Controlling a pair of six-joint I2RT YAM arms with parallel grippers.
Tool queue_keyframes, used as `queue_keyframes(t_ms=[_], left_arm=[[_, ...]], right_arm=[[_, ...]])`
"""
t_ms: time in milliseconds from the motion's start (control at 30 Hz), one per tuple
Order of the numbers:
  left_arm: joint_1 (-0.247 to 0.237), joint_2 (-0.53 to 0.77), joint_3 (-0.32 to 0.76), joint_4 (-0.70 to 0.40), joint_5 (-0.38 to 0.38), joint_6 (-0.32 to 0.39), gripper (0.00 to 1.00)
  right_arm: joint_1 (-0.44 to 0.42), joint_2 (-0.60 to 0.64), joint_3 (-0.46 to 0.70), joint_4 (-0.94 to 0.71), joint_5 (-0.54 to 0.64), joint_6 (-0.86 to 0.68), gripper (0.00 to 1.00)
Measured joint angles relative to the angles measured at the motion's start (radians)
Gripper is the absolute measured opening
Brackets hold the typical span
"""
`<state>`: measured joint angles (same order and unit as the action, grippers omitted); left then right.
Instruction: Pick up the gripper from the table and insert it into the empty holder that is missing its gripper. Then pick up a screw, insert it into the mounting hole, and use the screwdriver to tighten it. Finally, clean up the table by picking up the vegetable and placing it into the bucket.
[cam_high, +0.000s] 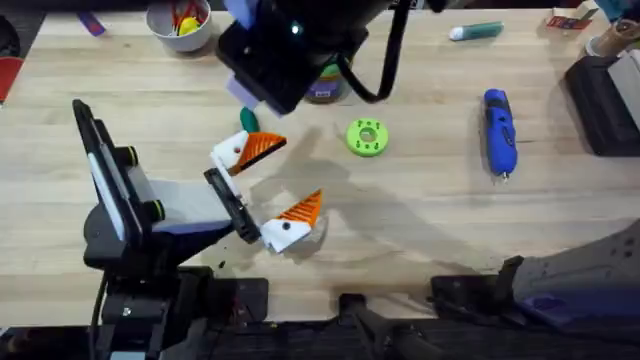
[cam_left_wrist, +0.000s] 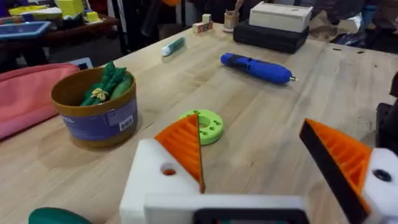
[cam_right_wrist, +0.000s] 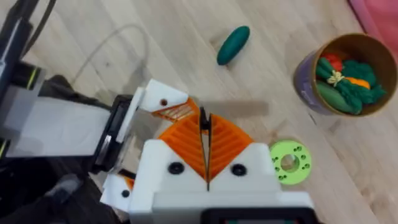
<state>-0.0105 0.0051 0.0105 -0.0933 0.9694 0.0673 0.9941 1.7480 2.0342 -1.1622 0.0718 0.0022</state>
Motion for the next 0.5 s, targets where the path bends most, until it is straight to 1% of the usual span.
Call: queue_keyframes(t_ms=[367, 500], left_arm=[[0.000, 0.000, 0.000, 0.000, 0.000, 0.000, 0.985], [0.000, 0.000, 0.000, 0.000, 0.000, 0.000, 0.985]], right_arm=[[0.065, 0.026, 0.013, -0.060, -0.014, -0.052, 0.005], [0.083, 0.057, 0.043, -0.098, -0.014, -0.068, 0.005]])
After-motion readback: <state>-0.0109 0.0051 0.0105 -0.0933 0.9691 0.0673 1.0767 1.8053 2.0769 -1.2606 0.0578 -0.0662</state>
